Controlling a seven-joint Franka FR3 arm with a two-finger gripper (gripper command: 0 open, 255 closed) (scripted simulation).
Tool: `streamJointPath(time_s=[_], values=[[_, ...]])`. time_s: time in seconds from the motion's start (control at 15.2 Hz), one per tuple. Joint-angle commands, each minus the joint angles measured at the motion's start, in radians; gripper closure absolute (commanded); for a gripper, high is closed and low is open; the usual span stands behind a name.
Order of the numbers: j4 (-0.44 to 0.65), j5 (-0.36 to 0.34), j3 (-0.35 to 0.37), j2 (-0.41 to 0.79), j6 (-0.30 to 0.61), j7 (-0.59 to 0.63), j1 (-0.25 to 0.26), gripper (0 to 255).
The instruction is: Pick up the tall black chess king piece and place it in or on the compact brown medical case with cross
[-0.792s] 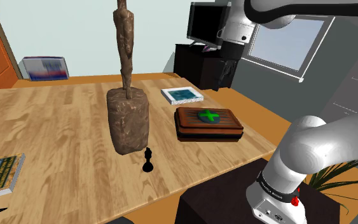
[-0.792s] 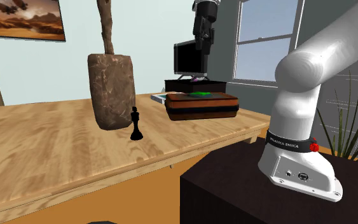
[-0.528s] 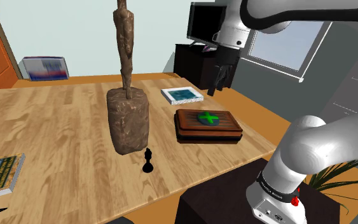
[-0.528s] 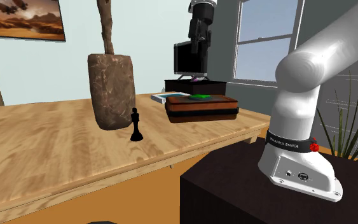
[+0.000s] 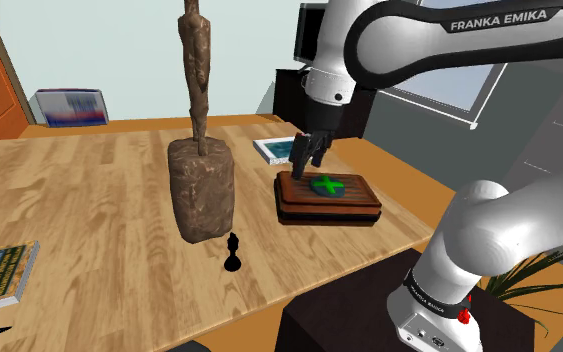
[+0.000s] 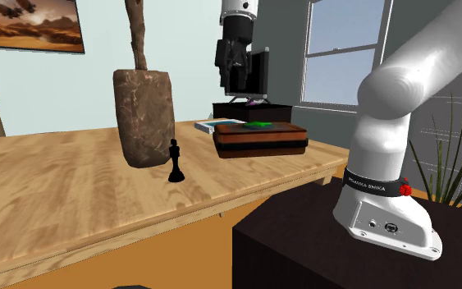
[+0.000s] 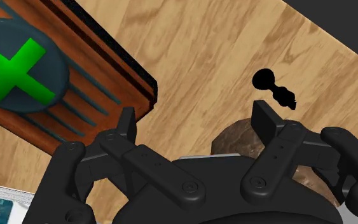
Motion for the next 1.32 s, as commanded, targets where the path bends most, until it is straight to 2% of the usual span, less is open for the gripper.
streamJointPath(time_s=[0.0, 0.46, 0.66, 0.86, 1.25], values=[[0.000, 0.016, 0.049, 0.036, 0.049, 0.043, 0.011, 0], [0.042, 0.029, 0.236, 0.213, 0.222, 0.214, 0.024, 0], [0.079, 0.000, 0.320, 0.310, 0.292, 0.302, 0.012, 0], [0.126, -0.058, 0.404, 0.415, 0.353, 0.400, -0.011, 0], [0.090, -0.090, 0.430, 0.476, 0.444, 0.426, -0.026, 0]])
